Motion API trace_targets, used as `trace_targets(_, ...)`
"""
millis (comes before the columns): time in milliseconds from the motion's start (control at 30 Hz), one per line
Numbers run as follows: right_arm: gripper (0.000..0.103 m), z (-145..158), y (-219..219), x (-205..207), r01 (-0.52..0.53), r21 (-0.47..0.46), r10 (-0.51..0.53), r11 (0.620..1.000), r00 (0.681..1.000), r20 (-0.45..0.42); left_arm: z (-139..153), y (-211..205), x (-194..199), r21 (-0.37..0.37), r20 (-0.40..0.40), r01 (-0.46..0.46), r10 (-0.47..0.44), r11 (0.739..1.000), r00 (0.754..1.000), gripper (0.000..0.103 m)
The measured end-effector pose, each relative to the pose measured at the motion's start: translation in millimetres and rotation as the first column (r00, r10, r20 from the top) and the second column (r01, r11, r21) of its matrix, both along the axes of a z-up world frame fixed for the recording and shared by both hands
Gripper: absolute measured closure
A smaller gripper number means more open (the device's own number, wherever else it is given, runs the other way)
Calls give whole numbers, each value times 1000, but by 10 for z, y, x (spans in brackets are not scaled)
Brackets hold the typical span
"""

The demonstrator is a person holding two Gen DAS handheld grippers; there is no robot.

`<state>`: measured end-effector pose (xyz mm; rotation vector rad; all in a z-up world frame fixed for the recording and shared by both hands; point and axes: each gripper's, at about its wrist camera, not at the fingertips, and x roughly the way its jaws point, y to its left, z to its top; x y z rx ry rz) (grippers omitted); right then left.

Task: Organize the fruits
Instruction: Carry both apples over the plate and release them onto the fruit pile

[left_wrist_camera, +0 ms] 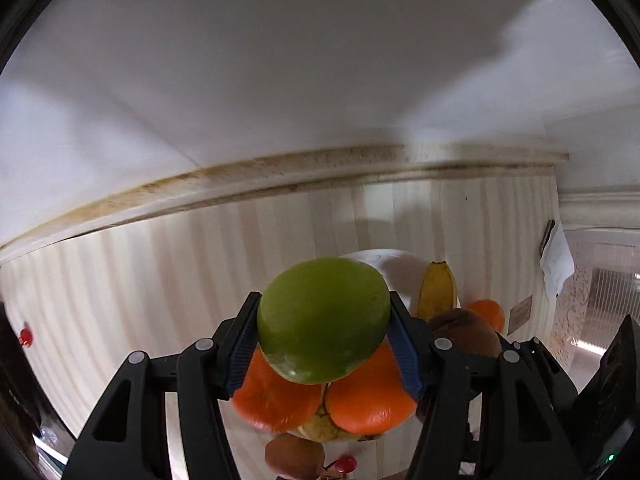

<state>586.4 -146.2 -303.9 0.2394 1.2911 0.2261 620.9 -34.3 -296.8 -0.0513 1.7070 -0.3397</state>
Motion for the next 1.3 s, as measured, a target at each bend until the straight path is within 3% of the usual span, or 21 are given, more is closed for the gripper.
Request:
trace_targets(300,33,-128,-17,70,-4,3,4,1000,1000,-19,-390,-175,-70,24,-128,77,-73,997,989,45)
trace_targets(533,33,-143,9,127,-35,-48,33,998,999,-32,-533,-161,-90,1,-191,35,-34,999,981,45)
trace_targets(800,31,-129,-16,166,-41,-20,39,999,998,-56,-507,-214,-87,21,-188,62,-56,998,980,42)
trace_targets(1033,30,-66,-67,146,-32,14,33,999,997,-75,-430,-167,-99,9,-181,27,-25,1000,983,41)
trace_targets(1300,27,-27,-69,153,-35,26,37,999,997,-71,-262,-47,-99,26,-134,26,-22,999,991,41)
